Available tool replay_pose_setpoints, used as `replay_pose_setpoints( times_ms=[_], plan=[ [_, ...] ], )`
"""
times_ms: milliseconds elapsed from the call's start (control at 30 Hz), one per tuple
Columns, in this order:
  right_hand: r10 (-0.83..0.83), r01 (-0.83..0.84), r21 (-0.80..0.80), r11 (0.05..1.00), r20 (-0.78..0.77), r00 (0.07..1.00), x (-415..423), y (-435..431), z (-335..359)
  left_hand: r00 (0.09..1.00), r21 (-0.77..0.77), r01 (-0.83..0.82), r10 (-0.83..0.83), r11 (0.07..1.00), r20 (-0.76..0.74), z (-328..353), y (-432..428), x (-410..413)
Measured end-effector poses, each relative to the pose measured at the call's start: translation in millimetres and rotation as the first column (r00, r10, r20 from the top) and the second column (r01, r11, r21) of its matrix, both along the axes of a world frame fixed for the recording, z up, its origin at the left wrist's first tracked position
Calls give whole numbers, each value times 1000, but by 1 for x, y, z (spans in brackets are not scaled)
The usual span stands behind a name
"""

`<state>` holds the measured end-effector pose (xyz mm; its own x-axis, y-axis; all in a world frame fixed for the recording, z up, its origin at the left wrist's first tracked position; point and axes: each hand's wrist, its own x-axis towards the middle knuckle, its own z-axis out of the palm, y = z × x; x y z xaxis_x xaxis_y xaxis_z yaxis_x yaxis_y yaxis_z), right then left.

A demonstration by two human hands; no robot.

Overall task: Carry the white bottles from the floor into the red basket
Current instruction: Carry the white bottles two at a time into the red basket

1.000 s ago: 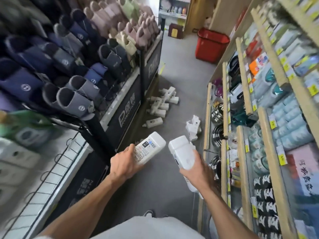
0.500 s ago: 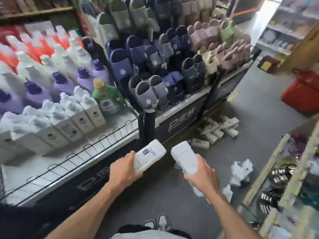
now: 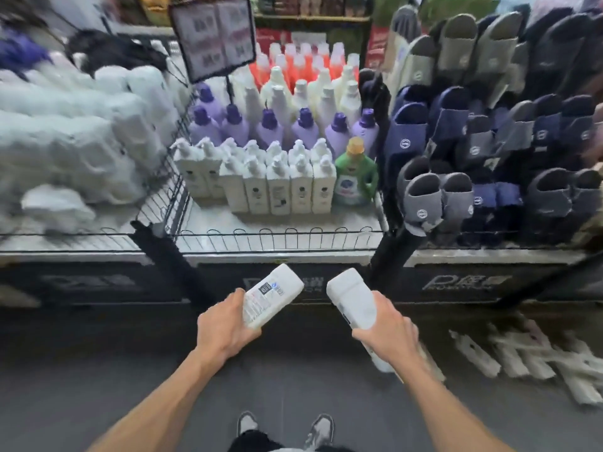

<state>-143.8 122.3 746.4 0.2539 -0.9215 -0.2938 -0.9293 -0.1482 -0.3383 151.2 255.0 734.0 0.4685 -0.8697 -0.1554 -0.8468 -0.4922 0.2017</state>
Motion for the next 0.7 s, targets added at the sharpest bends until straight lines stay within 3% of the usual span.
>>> replay_pose_setpoints(
  times_ms=[233,400,533,700],
  plan=[
    [288,-288,-18,957,3,958,114,21,-7,945,23,-318,319,948,-72,-4,95,61],
    [440,-439,-45,897,31,897,193,50,-13,895,40,-442,444,896,-43,-3,157,105],
    [562,-561,-39,827,40,826,253,73,-16,845,45,-534,534,844,12,0,198,137],
    [702,-701,-41,712,36,711,325,97,-15,725,16,-688,688,726,-30,6,248,165]
  ],
)
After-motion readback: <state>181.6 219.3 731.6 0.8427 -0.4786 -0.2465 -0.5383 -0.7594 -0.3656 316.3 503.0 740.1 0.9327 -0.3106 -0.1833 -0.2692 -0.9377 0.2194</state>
